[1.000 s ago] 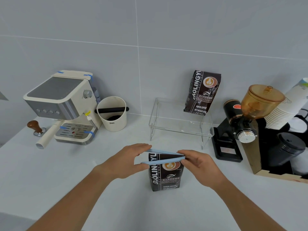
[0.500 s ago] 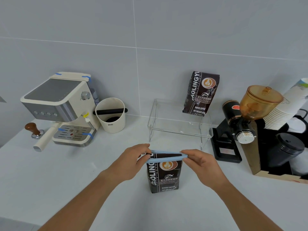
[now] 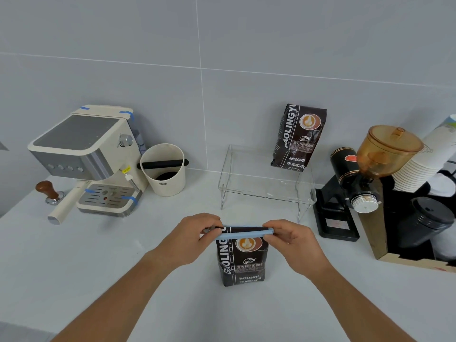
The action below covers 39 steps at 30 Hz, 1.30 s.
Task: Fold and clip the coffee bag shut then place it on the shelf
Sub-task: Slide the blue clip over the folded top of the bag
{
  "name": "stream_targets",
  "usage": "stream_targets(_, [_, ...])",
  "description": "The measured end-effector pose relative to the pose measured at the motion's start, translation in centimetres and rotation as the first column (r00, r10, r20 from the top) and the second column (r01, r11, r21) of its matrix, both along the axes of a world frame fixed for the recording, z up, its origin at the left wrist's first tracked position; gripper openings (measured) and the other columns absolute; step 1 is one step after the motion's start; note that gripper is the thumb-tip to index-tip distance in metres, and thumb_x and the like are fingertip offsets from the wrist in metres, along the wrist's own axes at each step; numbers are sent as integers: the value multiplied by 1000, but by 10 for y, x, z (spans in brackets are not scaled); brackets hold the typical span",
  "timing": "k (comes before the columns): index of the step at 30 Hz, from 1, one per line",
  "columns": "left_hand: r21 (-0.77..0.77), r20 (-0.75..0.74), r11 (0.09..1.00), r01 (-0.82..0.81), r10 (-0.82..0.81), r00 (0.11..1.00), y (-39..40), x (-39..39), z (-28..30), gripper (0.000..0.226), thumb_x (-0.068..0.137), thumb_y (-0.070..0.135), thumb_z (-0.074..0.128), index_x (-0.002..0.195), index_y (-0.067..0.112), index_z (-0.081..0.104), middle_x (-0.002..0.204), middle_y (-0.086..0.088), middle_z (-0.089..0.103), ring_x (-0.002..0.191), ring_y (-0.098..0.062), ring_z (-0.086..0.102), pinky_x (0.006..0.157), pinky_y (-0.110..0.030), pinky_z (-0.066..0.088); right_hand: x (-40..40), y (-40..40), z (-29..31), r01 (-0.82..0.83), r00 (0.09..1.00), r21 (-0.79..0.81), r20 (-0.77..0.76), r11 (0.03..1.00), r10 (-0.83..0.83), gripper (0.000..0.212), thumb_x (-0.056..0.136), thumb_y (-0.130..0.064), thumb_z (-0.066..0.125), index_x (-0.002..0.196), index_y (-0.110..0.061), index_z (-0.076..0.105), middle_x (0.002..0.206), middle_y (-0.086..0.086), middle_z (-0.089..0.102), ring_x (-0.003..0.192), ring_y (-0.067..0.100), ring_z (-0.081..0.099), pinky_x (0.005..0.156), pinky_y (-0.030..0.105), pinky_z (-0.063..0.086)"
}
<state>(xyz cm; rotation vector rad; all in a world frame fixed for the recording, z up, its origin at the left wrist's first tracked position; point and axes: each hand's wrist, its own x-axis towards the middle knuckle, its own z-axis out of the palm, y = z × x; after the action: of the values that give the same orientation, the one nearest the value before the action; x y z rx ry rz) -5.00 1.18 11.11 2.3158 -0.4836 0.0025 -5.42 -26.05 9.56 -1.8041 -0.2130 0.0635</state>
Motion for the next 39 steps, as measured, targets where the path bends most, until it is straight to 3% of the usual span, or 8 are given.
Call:
stream_targets(2, [-18, -122, 1000, 5, -8, 992, 8, 0, -1, 35, 84, 31, 71, 118, 31, 63, 107, 17, 66, 98, -3, 64, 90, -24, 55, -1, 1, -2, 22, 1000, 14, 6, 1000, -22, 37, 83, -4, 72, 89, -41, 74, 96, -10, 78, 92, 13, 74, 81, 17, 56])
stream_targets(6, [124, -240, 991, 48, -17, 971, 25, 5, -3, 67, 80, 43, 72, 140, 36, 44, 125, 14, 60, 107, -4, 59, 94, -26, 52, 0, 0, -4, 23, 1000, 28, 9, 999, -23, 34, 83, -4, 72, 90, -37, 74, 95, -9, 78, 92, 14, 73, 81, 17, 57])
stream_targets(12, [219, -181, 967, 129, -90, 979, 22, 14, 9, 30, 87, 37, 67, 115, 29, 65, 99, 16, 68, 86, 5, 60, 82, -19, 52, 0, 1, -4, 10, 1000, -19, 30, 1000, -10, 31, 83, -6, 71, 92, -35, 73, 97, -6, 78, 93, 15, 73, 83, 27, 58])
stream_targets(16, [225, -183, 964, 140, -99, 978, 22, 14, 13, 20, 86, 34, 69, 104, 26, 68, 86, 17, 66, 82, 0, 64, 77, -19, 52, 0, 2, 5, -6, 994, -132, 108, 991, 20, 39, 81, -8, 74, 88, -46, 68, 92, -24, 74, 89, 2, 71, 76, 10, 54])
stream_targets(21, [203, -147, 972, 121, -92, 985, 19, 12, 16, 19, 84, 30, 71, 102, 25, 69, 88, 8, 72, 81, -10, 67, 78, -32, 56, 1, 3, 13, 2, 984, -298, 173, 954, 51, 37, 79, -16, 77, 86, -49, 62, 80, -32, 69, 86, -9, 68, 69, 5, 51])
stream_targets(24, [188, -133, 973, 133, -109, 985, 20, 10, 18, 18, 84, 29, 70, 102, 24, 70, 88, 2, 74, 80, -15, 67, 78, -40, 56, 1, 3, 12, 24, 986, -320, 161, 947, 30, 25, 79, -19, 78, 97, -35, 72, 84, -33, 67, 87, -10, 67, 70, 4, 51])
stream_targets(29, [184, -133, 970, 162, -139, 981, 22, 7, 18, 21, 86, 33, 68, 105, 24, 70, 89, 2, 75, 79, -15, 66, 79, -40, 56, -1, 6, 11, 49, 981, -352, 194, 935, 21, 24, 77, -19, 79, 101, -23, 76, 84, -34, 65, 84, -13, 65, 68, 2, 50])
stream_targets(39, [357, -80, 922, 152, -132, 988, 22, 5, 19, 21, 91, 36, 60, 105, 22, 67, 86, -1, 74, 80, -20, 65, 74, -42, 53, 1, 7, 12, 32, 986, -352, 165, 936, 28, 22, 77, -19, 79, 99, -22, 76, 83, -30, 68, 85, -7, 67, 69, 3, 50])
